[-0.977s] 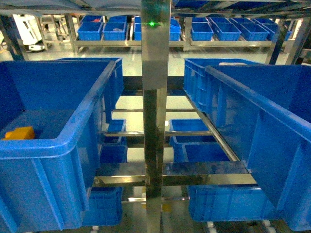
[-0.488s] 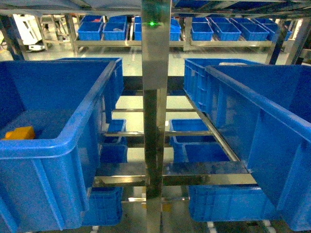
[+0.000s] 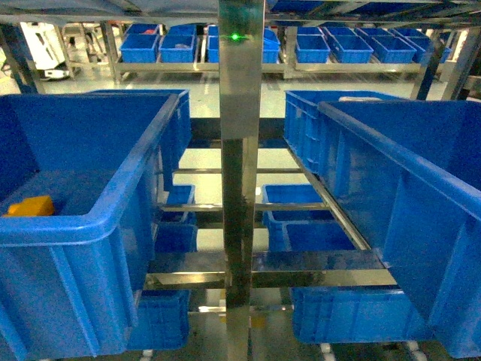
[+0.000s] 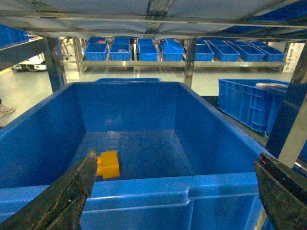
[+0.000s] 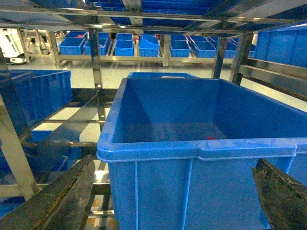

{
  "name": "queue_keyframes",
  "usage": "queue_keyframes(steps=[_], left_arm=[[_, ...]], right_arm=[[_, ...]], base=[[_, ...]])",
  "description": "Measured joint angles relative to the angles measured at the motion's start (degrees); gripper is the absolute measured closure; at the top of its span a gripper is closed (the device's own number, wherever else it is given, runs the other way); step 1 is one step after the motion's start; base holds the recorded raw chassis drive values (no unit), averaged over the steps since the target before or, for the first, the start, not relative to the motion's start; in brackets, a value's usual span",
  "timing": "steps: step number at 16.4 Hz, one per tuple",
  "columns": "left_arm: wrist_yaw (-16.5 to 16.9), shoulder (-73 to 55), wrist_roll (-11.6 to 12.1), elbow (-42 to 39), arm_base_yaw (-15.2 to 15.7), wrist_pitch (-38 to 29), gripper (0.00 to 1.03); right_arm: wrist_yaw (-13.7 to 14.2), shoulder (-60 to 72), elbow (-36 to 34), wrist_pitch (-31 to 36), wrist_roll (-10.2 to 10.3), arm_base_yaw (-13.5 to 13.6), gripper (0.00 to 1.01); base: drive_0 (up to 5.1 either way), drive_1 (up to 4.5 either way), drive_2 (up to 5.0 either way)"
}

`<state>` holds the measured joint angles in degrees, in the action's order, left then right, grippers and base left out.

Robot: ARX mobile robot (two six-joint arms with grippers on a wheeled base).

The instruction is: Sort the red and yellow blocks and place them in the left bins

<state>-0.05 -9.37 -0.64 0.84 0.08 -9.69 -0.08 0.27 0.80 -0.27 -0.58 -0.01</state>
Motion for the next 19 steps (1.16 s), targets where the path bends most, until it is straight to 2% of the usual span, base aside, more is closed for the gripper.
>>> queue_keyframes(steps=[17, 18, 19], left_arm=[[0.0, 0.0, 0.0, 0.0, 0.0, 0.0, 0.05], [0.0, 1.0, 0.1, 0.0, 0.0, 2.0, 0.08], [0.2, 6.3, 0.1, 0.0, 0.0, 9.9, 0.19]], right_arm=[[0.0, 0.0, 0.0, 0.0, 0.0, 0.0, 0.03], [0.0, 0.0, 0.0, 0.0, 0.0, 0.0, 0.03], [0.0, 0.0, 0.0, 0.0, 0.0, 0.0, 0.03]], base=[[0.0, 0.00, 0.0], [0.0, 0.00, 0.0], [0.0, 0.00, 0.0]])
